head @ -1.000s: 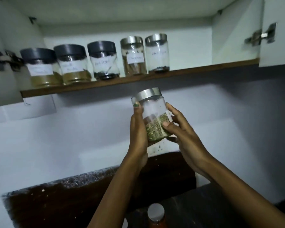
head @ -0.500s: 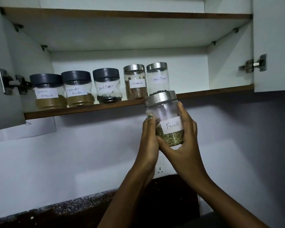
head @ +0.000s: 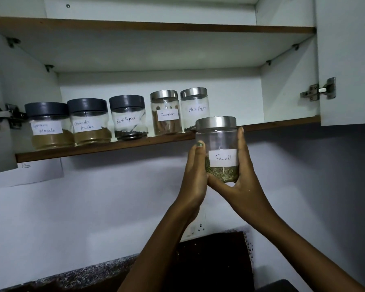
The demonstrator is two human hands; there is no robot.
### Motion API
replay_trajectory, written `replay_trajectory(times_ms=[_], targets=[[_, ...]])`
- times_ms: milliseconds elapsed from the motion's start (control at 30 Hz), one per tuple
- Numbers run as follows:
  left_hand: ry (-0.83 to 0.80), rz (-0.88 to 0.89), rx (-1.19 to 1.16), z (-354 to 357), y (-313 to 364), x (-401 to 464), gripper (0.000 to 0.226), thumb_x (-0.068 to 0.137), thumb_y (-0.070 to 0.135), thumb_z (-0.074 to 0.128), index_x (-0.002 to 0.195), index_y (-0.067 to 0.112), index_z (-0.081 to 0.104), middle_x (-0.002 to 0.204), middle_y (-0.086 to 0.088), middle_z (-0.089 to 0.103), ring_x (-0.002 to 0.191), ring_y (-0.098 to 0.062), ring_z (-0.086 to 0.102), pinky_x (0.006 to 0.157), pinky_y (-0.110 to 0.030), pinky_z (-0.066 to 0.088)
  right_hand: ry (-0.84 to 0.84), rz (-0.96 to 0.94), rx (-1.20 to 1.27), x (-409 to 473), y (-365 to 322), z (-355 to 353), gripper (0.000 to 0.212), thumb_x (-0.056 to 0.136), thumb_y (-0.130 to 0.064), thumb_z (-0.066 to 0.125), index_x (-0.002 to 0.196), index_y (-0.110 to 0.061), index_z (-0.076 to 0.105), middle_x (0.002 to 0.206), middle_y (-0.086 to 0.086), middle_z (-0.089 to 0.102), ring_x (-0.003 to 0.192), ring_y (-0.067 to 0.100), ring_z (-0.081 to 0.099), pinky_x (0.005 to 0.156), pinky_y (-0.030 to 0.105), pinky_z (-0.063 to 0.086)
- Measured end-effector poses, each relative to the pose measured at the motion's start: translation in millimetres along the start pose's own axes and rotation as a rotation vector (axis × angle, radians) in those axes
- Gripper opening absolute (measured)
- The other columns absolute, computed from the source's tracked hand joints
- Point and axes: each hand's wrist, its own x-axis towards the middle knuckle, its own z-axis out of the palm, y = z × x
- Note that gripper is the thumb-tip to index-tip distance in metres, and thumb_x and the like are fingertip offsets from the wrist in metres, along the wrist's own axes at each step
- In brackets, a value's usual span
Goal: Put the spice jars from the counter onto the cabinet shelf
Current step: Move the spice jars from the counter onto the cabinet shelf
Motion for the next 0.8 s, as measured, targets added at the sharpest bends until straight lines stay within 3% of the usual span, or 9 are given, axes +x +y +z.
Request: replay_trajectory(times_ms=[100,167,233,333,400,500,667,733,800], targets=[[-0.029,0.099,0.089,12,-3,15,0.047,0.101,0.039,0.031,0.147,0.030,0.028,0.139,0.006,0.050,0.117,-0.004,0.054,0.087,-0.011,0.048,0.107,-0.045,-0.050,22,6,-7,0.105,0.080,-0.017,0.072,0.149,-0.035,-0.005,0.130,-0.034,0.023,0.119,-0.022,0.033,0.091,0.008,0.041],[-0.014,0.154,0.188,20,-5,26,0.052,0.101,0.036,0.035,0.150,0.031,0.019,0.145,0.010,0.041,0.123,0.001,0.046,0.090,-0.006,0.040,0.163,-0.091,-0.079,40,8,-14,0.105,0.080,-0.014,0.072,0.149,-0.033,-0.005,0.138,-0.021,0.020,0.131,-0.002,0.031,0.102,0.023,0.041],[0.028,0.217,0.331,27,-6,37,0.056,0.101,0.035,0.036,0.151,0.030,0.011,0.152,0.010,0.032,0.126,0.003,0.037,0.090,-0.001,0.032,0.184,-0.150,-0.125,60,11,-22,0.107,0.078,-0.013,0.074,0.147,-0.032,-0.005,0.143,-0.019,0.015,0.137,0.007,0.024,0.110,0.036,0.037],[0.054,0.288,0.525,32,-12,53,0.059,0.101,0.037,0.035,0.151,0.029,0.006,0.158,0.007,0.019,0.140,-0.008,0.026,0.110,-0.019,0.026,0.203,-0.189,-0.179,90,22,-31,0.105,0.078,-0.020,0.075,0.151,-0.024,-0.001,0.139,-0.028,0.011,0.134,0.004,0.021,0.109,0.026,0.030],[0.047,0.303,0.626,34,-20,60,0.061,0.100,0.043,0.034,0.151,0.030,0.002,0.159,0.010,0.014,0.145,-0.010,0.016,0.118,-0.032,0.012,0.218,-0.173,-0.184,106,31,-35,0.104,0.077,-0.023,0.075,0.151,-0.024,0.001,0.139,-0.021,0.016,0.131,0.002,0.022,0.104,0.020,0.025],[0.044,0.322,0.730,34,-33,64,0.064,0.098,0.050,0.030,0.151,0.031,-0.001,0.159,0.011,0.012,0.147,-0.007,0.008,0.117,-0.033,-0.003,0.207,-0.133,-0.184,127,46,-39,0.106,0.073,-0.018,0.077,0.150,-0.025,0.004,0.145,-0.005,0.022,0.129,0.005,0.024,0.104,0.027,0.030],[0.062,0.358,1.043,28,-48,78,0.072,0.096,0.056,0.028,0.152,0.023,-0.003,0.161,0.005,0.002,0.147,-0.009,-0.005,0.116,-0.035,-0.012,0.174,-0.073,-0.212,151,66,-38,0.105,0.074,-0.016,0.075,0.150,-0.027,0.003,0.144,0.009,0.025,0.123,0.013,0.033,0.096,0.028,0.037],[0.072,0.372,1.160,24,-53,81,0.075,0.095,0.058,0.029,0.152,0.020,-0.003,0.161,0.003,-0.001,0.147,-0.011,-0.007,0.114,-0.034,-0.016,0.154,-0.041,-0.227,157,73,-35,0.105,0.076,-0.020,0.074,0.150,-0.026,0.000,0.144,0.012,0.027,0.127,0.023,0.036,0.100,0.037,0.038],[0.088,0.389,1.258,21,-59,85,0.077,0.094,0.059,0.029,0.152,0.018,-0.002,0.161,0.001,-0.003,0.148,-0.014,-0.008,0.111,-0.034,-0.020,0.136,-0.043,-0.306,161,82,-32,0.102,0.079,-0.029,0.072,0.150,-0.023,-0.002,0.147,0.012,0.028,0.132,0.027,0.033,0.108,0.050,0.030]])
